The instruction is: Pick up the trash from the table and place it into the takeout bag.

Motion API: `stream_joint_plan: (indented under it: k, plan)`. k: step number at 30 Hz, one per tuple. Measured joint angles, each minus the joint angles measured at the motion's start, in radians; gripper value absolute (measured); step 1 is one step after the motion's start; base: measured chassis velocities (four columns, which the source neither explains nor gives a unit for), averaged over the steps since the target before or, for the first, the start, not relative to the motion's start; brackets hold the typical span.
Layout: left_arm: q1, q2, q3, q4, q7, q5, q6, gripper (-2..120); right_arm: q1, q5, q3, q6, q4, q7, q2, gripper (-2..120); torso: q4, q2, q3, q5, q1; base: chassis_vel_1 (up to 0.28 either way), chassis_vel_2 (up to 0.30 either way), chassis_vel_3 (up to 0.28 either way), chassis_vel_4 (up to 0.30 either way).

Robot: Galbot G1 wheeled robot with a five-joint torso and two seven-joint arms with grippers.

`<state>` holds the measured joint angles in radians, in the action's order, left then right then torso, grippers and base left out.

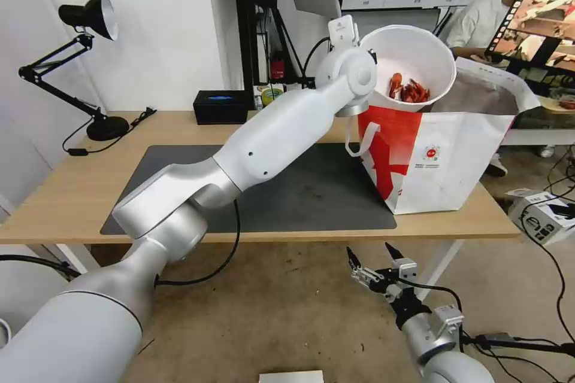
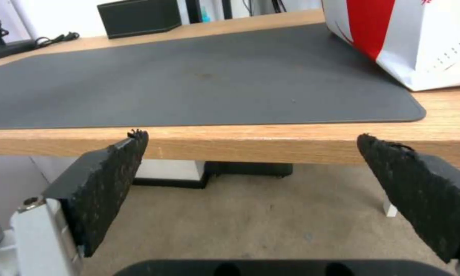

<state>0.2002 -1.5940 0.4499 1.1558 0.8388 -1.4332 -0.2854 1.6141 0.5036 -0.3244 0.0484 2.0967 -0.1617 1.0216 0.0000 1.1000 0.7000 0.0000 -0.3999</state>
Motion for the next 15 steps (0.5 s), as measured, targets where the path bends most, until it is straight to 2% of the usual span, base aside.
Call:
stream_joint_plan:
  k: [6,11,14,15]
  plan:
    - [0.000,0.000,0.002,0.009,-0.007,0.003,0.000,0,0.000,0.000,0.000,0.000,0.000,0.000,0.000,100,0.0000,0.000,0.000,0.0000,0.000,0.000,0.000,0.000,0.000]
    - [0.000,0.001,-0.003,0.020,-0.048,0.013,0.019,0,0.000,0.000,0.000,0.000,0.000,0.000,0.000,100,0.0000,0.000,0.000,0.0000,0.000,0.000,0.000,0.000,0.000]
    - [-0.003,0.001,0.011,0.026,-0.110,0.073,0.063,0,0.000,0.000,0.000,0.000,0.000,0.000,0.000,100,0.0000,0.000,0.000,0.0000,0.000,0.000,0.000,0.000,0.000]
    - [-0.003,0.001,0.011,0.026,-0.110,0.073,0.063,0,0.000,0.000,0.000,0.000,0.000,0.000,0.000,100,0.0000,0.000,0.000,0.0000,0.000,0.000,0.000,0.000,0.000]
